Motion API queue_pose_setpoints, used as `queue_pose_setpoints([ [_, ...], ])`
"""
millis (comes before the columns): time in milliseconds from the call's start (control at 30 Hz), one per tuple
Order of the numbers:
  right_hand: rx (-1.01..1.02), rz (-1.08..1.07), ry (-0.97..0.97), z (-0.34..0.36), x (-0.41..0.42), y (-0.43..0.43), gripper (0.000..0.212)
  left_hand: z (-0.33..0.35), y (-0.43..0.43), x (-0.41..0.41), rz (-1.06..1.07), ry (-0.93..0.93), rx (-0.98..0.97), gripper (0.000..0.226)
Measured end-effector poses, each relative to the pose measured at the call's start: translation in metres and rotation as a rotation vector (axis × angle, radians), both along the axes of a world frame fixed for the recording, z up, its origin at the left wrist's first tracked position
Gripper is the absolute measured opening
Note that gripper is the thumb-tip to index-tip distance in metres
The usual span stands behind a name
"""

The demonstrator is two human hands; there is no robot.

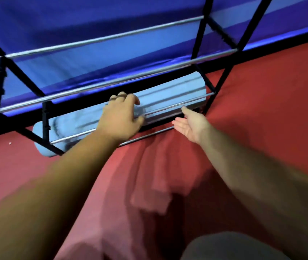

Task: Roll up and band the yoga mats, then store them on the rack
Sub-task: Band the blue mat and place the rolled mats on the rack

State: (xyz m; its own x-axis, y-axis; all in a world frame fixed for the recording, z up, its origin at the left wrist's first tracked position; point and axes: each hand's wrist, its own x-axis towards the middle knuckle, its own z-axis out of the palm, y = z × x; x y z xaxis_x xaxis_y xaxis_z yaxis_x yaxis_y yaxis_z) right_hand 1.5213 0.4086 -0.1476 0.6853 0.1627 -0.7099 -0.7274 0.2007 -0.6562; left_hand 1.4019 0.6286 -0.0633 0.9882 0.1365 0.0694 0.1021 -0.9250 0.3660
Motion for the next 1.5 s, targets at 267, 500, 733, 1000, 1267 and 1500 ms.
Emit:
queue_pose_setpoints([
  [267,0.162,-0.056,0.045,-0.019,0.036,0.025,0.113,-0.037,0.009,0.024,-0.004,0.17,0.169,0.043],
  [500,0.25,-0.108,0.054,-0.037,0.041,0.028,0.117,-0.043,0.007,0.028,0.059,0.218,0.207,0.082],
  [733,0.275,-0.143,0.032,-0.039,0.046,0.025,0.086,-0.046,0.003,0.025,0.08,0.139,0.261,0.077],
  [1000,0.246,-0.274,0.006,-0.039,0.065,0.0,0.073,-0.054,0.006,0.028,0.163,0.147,0.341,0.075],
  [1267,0.281,-0.228,-0.047,-0.033,0.069,-0.007,0.069,-0.052,-0.004,0.034,0.223,0.261,0.287,0.083],
  [1500,0.258,-0.179,-0.062,-0.03,0.076,0.019,0.075,-0.05,0.012,0.035,0.263,0.306,0.227,0.083],
])
